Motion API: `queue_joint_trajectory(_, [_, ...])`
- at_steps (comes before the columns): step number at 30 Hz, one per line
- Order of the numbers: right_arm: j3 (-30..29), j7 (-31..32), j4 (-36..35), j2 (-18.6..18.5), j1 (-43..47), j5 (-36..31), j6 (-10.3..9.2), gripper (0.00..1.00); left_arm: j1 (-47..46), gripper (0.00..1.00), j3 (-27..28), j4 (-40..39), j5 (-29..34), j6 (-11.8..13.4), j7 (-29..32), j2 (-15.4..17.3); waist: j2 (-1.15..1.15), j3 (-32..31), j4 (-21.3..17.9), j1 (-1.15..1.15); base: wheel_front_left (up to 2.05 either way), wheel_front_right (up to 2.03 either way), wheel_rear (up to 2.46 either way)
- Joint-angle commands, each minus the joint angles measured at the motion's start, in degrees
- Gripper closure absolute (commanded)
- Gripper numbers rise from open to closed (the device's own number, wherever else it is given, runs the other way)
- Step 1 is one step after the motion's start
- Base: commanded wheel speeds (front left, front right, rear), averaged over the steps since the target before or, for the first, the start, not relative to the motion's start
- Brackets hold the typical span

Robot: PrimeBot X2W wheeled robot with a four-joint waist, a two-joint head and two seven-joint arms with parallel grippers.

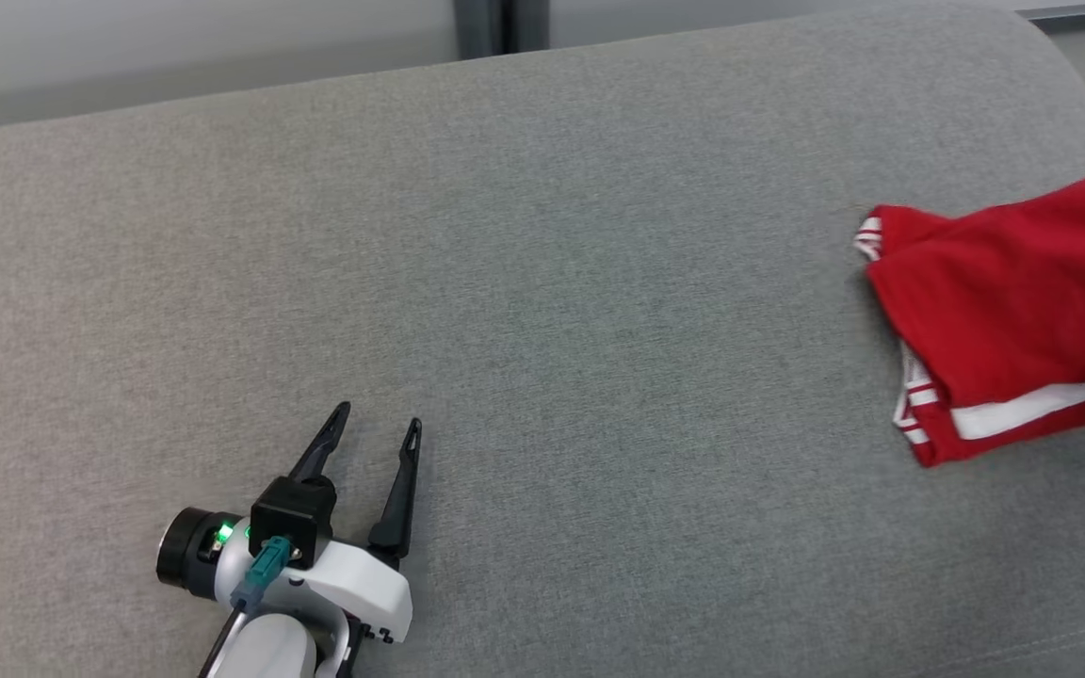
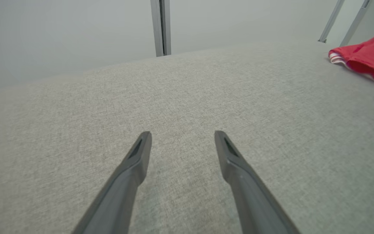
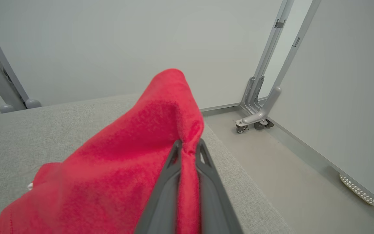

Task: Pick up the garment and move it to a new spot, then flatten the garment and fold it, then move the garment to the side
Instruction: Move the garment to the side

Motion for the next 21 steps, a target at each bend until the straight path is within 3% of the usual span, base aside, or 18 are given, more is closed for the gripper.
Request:
queue_joint_trajectory(1, [-2.83,0.0,0.45,-1.27,-0.16,-2.15,-0.02,1.0,-1.01,0.0,0.29,-0.42,0.51,-0.26,-0.27,0.27,0.0,0.91,1.76,0.0,0.0,0.0,0.0])
queue_joint_trajectory(6, [-14.04,-0.01,-0.78,-3.16,0.44,-9.52,-0.02,1.0,-1.02,0.0,0.68,-0.89,0.87,-0.3,-0.26,0.24,0.0,1.43,3.73,0.0,0.0,0.0,0.0])
queue_joint_trajectory(7, [-16.02,-0.02,-2.17,-2.76,0.3,-10.91,-0.02,0.71,-1.03,0.0,0.81,-0.91,0.9,-0.35,-0.26,0.25,0.0,1.54,3.97,0.0,0.0,0.0,0.0])
queue_joint_trajectory(8, [-17.52,0.0,-3.29,-1.94,0.2,-12.55,-0.02,0.0,-1.03,0.0,0.92,-0.88,1.01,-0.37,-0.26,0.24,0.0,1.61,4.16,0.0,0.0,0.0,0.0])
queue_joint_trajectory(14, [-21.79,0.0,-11.68,3.57,-0.93,-16.78,-0.02,0.0,-0.86,0.0,1.64,-0.53,0.89,-0.13,-0.26,0.23,0.0,1.23,4.81,0.0,0.0,0.0,0.0])
queue_joint_trajectory(21, [-12.01,0.01,-19.63,8.64,1.9,-13.25,-0.02,0.0,0.46,0.0,2.62,-0.46,-0.46,1.07,-0.26,0.2,0.0,-1.02,5.31,0.0,0.0,0.0,0.0])
